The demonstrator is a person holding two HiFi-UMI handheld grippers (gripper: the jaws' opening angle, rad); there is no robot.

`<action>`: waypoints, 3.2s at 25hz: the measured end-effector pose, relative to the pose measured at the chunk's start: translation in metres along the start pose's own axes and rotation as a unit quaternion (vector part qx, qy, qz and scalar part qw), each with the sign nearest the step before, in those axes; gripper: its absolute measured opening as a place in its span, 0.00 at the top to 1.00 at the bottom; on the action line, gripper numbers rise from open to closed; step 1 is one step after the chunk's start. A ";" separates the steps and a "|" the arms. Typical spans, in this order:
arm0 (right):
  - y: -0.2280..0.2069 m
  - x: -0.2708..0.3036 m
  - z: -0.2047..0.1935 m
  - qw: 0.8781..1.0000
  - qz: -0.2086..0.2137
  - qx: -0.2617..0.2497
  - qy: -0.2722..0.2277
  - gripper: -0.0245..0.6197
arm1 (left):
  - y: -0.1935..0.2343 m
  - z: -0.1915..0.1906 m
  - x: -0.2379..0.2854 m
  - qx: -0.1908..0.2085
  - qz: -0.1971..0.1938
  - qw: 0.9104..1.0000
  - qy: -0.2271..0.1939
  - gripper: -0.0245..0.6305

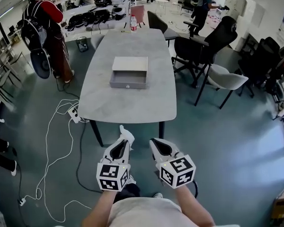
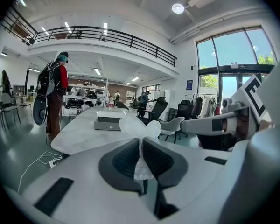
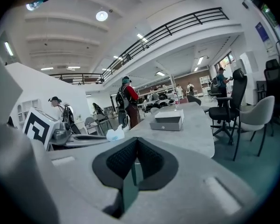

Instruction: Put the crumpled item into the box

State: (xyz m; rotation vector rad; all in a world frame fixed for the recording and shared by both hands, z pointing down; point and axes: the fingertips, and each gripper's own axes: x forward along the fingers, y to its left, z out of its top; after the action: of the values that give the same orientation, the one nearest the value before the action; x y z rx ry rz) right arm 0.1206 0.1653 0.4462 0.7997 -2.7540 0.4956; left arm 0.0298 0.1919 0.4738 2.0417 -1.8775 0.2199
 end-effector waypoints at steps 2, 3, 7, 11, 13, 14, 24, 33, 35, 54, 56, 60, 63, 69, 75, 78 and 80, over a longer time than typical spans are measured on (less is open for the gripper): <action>0.002 0.018 0.004 1.000 -0.004 -0.004 0.005 0.95 | 0.015 0.005 0.010 -0.002 -0.007 1.000 0.000 0.92; 0.003 0.026 0.006 1.000 -0.007 -0.005 0.006 0.95 | 0.023 0.007 0.014 -0.003 -0.011 1.000 0.000 0.92; 0.007 0.052 0.016 1.000 -0.020 -0.007 0.008 0.95 | 0.048 0.017 0.026 -0.002 -0.024 1.000 -0.001 0.92; 0.011 0.071 0.026 1.000 -0.030 -0.009 0.005 0.95 | 0.067 0.028 0.035 -0.001 -0.038 0.999 -0.003 0.92; 0.012 0.079 0.029 0.999 -0.033 -0.009 0.005 0.95 | 0.075 0.031 0.039 -0.002 -0.043 0.999 -0.004 0.92; 0.013 0.082 0.031 0.999 -0.035 -0.009 0.005 0.95 | 0.078 0.033 0.040 -0.002 -0.044 0.999 -0.005 0.92; 0.010 0.115 0.048 0.999 -0.040 -0.011 -0.004 0.95 | 0.110 0.045 0.054 -0.002 -0.045 0.999 -0.010 0.92; -0.013 0.161 0.059 1.000 -0.022 0.000 -0.008 0.95 | 0.143 0.056 0.088 0.005 -0.024 1.000 -0.001 0.92; -0.022 0.177 0.065 1.000 -0.016 0.001 -0.007 0.95 | 0.151 0.061 0.102 0.005 -0.019 1.000 0.000 0.92; -0.136 0.273 0.123 0.999 0.035 0.017 0.007 0.95 | 0.173 0.109 0.238 0.007 0.020 0.999 0.030 0.92; -0.144 0.280 0.125 0.999 0.041 0.018 0.009 0.95 | 0.174 0.112 0.249 0.009 0.024 0.999 0.033 0.92; -0.165 0.291 0.128 0.998 0.050 0.023 0.010 0.95 | 0.172 0.113 0.270 0.017 0.030 0.999 0.041 0.92; -0.175 0.295 0.131 0.998 0.054 0.026 0.008 0.95 | 0.171 0.115 0.278 0.027 0.032 0.998 0.050 0.92; -0.183 0.301 0.130 0.998 0.051 0.033 0.009 0.95 | 0.173 0.110 0.293 0.070 0.013 0.994 0.081 0.92; -0.191 0.316 0.132 0.999 0.024 0.032 0.009 0.95 | 0.187 0.105 0.322 0.154 -0.047 0.978 0.133 0.92; -0.192 0.321 0.134 0.999 0.002 0.037 0.009 0.95 | 0.191 0.106 0.333 0.196 -0.081 0.966 0.149 0.92; -0.192 0.325 0.135 0.999 -0.013 0.039 0.008 0.95 | 0.195 0.105 0.341 0.223 -0.104 0.956 0.160 0.92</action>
State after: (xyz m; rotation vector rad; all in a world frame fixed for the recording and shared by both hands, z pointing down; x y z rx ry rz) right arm -0.0578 -0.1927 0.4723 0.8444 -2.7211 0.6042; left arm -0.1393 -0.1743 0.5261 2.2924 -1.4982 0.9310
